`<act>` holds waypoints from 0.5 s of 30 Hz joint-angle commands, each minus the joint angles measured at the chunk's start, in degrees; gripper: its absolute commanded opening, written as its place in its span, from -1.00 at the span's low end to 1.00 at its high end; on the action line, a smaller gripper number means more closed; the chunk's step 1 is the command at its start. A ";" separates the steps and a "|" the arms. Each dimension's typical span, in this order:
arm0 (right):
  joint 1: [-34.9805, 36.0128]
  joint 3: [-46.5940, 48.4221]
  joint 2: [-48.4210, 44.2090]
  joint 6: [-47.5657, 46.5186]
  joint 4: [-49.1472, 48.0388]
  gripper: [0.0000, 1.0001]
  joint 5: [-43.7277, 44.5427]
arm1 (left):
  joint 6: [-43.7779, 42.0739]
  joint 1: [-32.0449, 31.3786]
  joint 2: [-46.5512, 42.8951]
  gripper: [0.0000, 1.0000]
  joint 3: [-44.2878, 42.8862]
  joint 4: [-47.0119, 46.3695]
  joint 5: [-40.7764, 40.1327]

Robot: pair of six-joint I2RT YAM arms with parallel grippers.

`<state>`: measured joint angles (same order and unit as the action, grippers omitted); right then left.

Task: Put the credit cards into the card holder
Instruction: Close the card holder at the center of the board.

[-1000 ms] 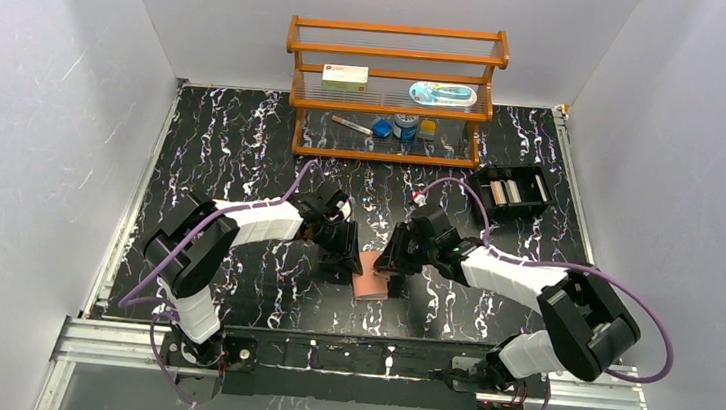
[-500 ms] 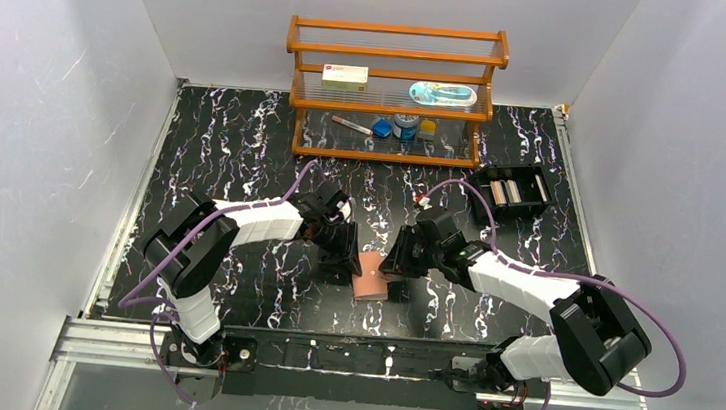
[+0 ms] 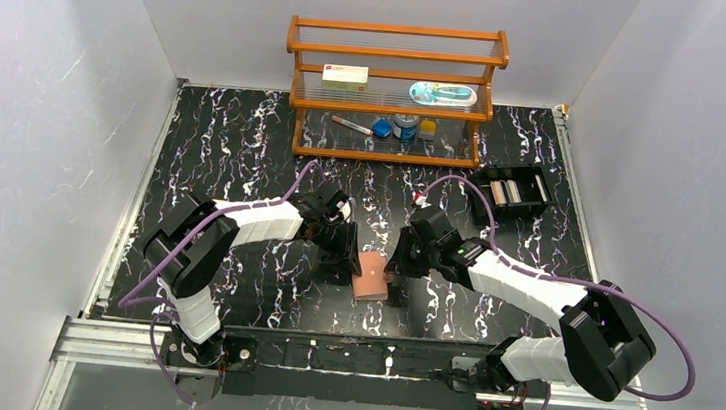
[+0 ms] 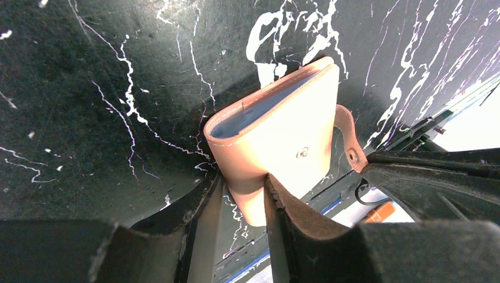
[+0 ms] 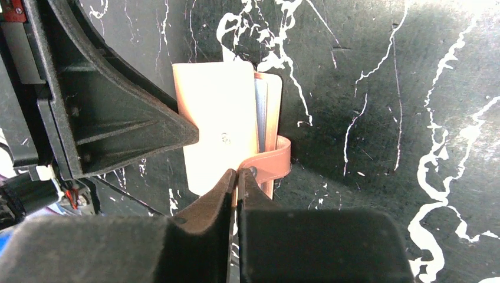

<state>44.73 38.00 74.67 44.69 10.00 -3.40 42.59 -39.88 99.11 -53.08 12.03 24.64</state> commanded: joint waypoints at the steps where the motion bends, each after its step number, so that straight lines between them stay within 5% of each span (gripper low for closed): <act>1: 1.02 3.55 -0.64 -1.16 2.39 -0.90 3.48 | -0.57 -0.29 -0.96 -0.40 0.02 3.26 -0.47; 9: 1.65 4.50 -0.52 -1.71 4.20 -0.98 5.06 | -0.58 -0.29 -1.02 -0.40 0.08 3.26 -0.47; 15: 2.18 5.44 0.28 -2.03 4.33 -0.62 4.74 | -0.58 -0.29 -1.06 -0.40 0.08 3.32 -0.54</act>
<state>46.33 40.32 74.72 43.24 13.82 0.30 42.59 -39.88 99.11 -53.08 12.03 24.62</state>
